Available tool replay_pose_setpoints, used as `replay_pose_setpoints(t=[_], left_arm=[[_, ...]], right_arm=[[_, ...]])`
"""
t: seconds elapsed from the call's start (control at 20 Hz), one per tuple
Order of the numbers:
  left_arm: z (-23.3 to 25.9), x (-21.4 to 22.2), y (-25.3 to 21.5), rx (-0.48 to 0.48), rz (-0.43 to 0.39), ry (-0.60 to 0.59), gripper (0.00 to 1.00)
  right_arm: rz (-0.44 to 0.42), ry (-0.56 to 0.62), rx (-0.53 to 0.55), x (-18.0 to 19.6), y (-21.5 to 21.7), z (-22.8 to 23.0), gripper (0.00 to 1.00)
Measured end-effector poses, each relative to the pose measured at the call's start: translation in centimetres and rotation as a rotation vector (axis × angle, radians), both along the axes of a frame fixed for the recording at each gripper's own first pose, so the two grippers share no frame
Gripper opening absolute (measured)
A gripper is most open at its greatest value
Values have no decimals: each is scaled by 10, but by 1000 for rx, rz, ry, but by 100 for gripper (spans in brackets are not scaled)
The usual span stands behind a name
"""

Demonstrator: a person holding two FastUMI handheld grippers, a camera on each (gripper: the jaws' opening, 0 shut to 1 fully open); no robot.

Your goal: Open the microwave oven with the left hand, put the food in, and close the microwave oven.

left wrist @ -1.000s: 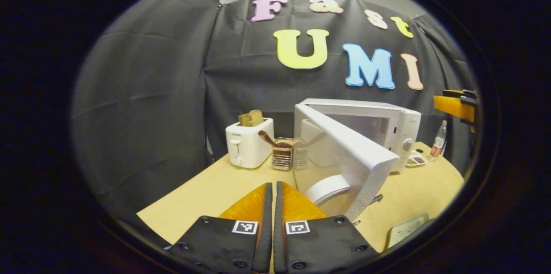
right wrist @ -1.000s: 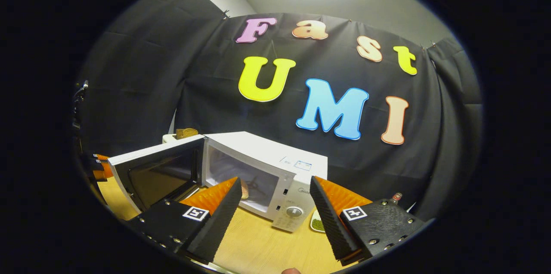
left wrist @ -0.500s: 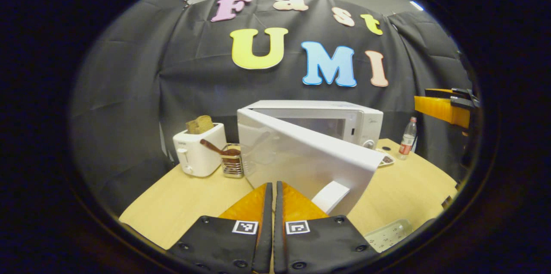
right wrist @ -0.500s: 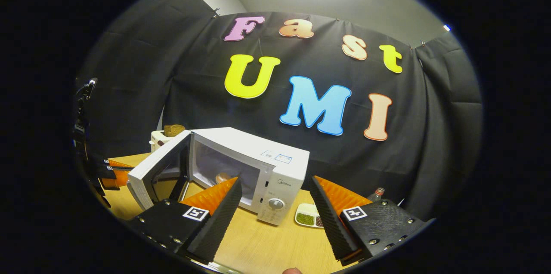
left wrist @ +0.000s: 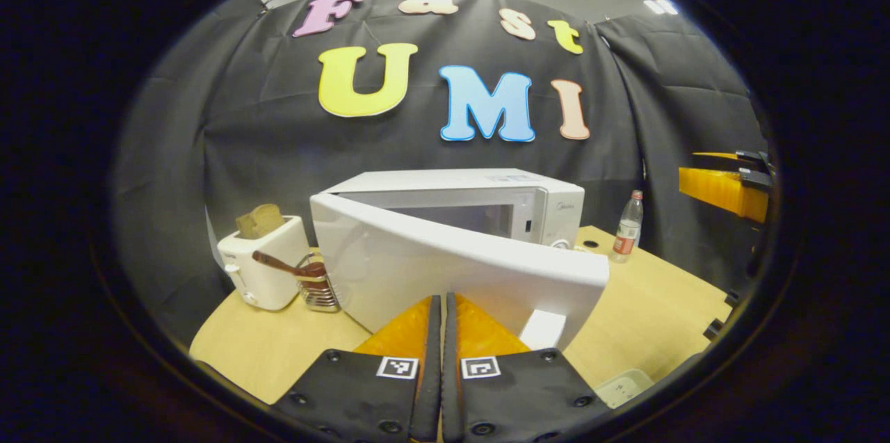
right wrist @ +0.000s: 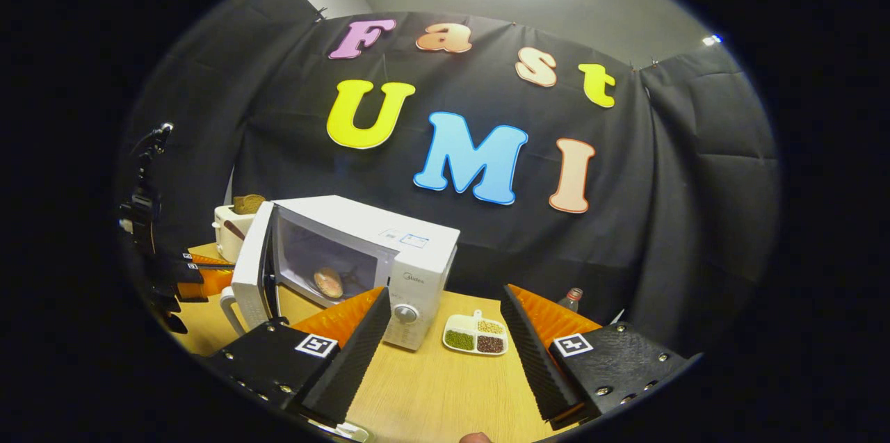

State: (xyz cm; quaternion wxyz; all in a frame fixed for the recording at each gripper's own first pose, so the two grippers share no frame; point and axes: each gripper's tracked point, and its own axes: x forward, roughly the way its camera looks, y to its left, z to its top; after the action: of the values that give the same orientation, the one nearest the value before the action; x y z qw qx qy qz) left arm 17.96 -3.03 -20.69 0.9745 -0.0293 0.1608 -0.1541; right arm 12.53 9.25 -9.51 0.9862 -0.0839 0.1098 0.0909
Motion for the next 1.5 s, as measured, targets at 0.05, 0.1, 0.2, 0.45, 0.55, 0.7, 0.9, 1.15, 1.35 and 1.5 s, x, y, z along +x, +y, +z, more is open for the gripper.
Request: replay_pose_setpoints(t=[0.05,0.1,0.2,0.45,0.55,0.7,0.9,1.15,1.35,1.5], left_arm=[[0,6,-6,-2,-13,0,2],[0,10,-10,-2,-27,-2,6],[1,23,-22,-6,-49,-6,8],[3,55,-47,-35,-95,-11,8],[1,67,-53,-42,-106,-11,9],[1,84,-61,-38,-114,-20,9],[-1,110,-70,-25,-106,-29,8],[-4,136,-75,-28,-73,-9,8],[-4,144,-70,-63,-20,-1,4],[-3,151,-73,-52,-7,-15,8]], right_arm=[[-13,1,-3,0,-4,1,97],[-26,2,-6,-1,-9,1,97],[-49,4,-15,-1,-17,0,97],[-117,14,-24,-7,-38,-2,97],[-141,17,-28,-11,-45,-4,97],[-169,28,-24,-14,-53,-7,97],[-191,35,-23,-20,-63,-10,97],[-211,30,-15,-21,-72,-9,97],[-219,29,-21,-18,-79,-7,97],[-210,34,-6,-17,-77,-5,97]])
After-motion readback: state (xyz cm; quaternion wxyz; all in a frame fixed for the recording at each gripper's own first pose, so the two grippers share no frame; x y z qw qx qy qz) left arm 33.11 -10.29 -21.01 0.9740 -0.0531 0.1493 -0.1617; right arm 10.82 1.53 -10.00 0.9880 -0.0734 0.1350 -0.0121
